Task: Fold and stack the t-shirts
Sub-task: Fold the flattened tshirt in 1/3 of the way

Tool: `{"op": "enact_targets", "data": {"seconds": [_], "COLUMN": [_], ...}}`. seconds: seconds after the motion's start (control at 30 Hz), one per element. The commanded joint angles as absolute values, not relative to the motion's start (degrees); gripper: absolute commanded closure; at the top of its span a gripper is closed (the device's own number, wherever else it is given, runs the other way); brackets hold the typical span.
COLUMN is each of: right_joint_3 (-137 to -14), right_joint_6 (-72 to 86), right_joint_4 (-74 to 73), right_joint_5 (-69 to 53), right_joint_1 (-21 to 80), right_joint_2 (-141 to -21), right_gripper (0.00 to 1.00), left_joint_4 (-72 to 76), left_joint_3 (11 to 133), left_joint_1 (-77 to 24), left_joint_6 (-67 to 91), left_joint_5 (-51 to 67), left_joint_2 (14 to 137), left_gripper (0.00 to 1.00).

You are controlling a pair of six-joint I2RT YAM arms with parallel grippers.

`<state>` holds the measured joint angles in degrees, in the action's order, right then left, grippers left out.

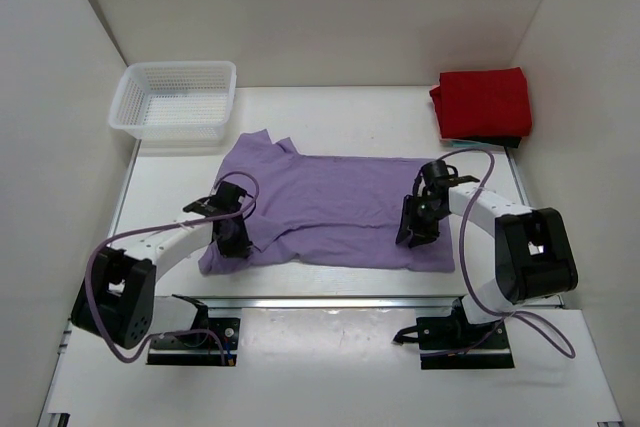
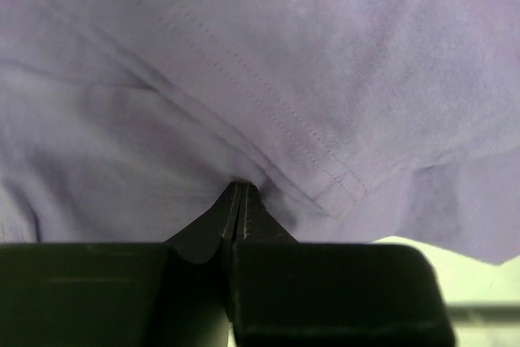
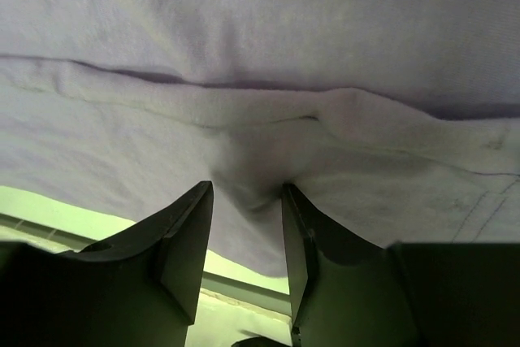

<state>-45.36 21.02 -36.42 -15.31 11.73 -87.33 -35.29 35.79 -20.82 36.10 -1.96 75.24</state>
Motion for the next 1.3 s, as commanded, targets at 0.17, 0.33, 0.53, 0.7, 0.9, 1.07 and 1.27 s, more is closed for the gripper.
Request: {"op": "enact_targets", "data": {"seconds": [0.17,0.33,0.53,0.7,0.9,1.07,1.27], "right_joint_3": [-41.3,-40.2,-43.3,-48.7,-49.8,-51.2,-53.9], "right_joint_6": [18.5,19.4,18.8,18.5,19.8,19.9,19.2], "right_joint_4": [-46.3,-50.4,-55.4,-55.5,-51.9,-47.7,-44.7], "right_joint_5": [-13.3,-13.8,-13.3,-9.3,-0.5,-0.8,-1.1], "right_joint_1": [8.9,8.7,5.8,2.6,-1.3,-3.7,-7.2], "right_joint_2": [-89.9,-85.5,-78.9,-74.3,-71.6,-74.3,-80.0], "right_gripper": [0.62,0.62,0.63,0.63,0.63,0.63,0.61], "left_joint_4": [-53.7,-57.2,-60.5,-57.5,-50.1,-46.8,-43.4], "left_joint_3": [31.0,31.2,38.8,43.8,48.8,58.2,69.5], "left_joint_1": [-19.9,-18.4,-14.1,-13.5,-13.1,-12.4,-9.8], "left_joint_6": [37.4,38.8,35.3,34.4,32.6,29.2,26.4], "left_joint_5": [1.9,2.5,1.8,1.3,0.1,-2.4,-2.8], "left_joint_2": [64.2,58.1,56.9,59.6,68.4,79.0,90.9], "left_gripper": [0.97,0.97,0.97,0.96,0.96,0.9,0.75]}}
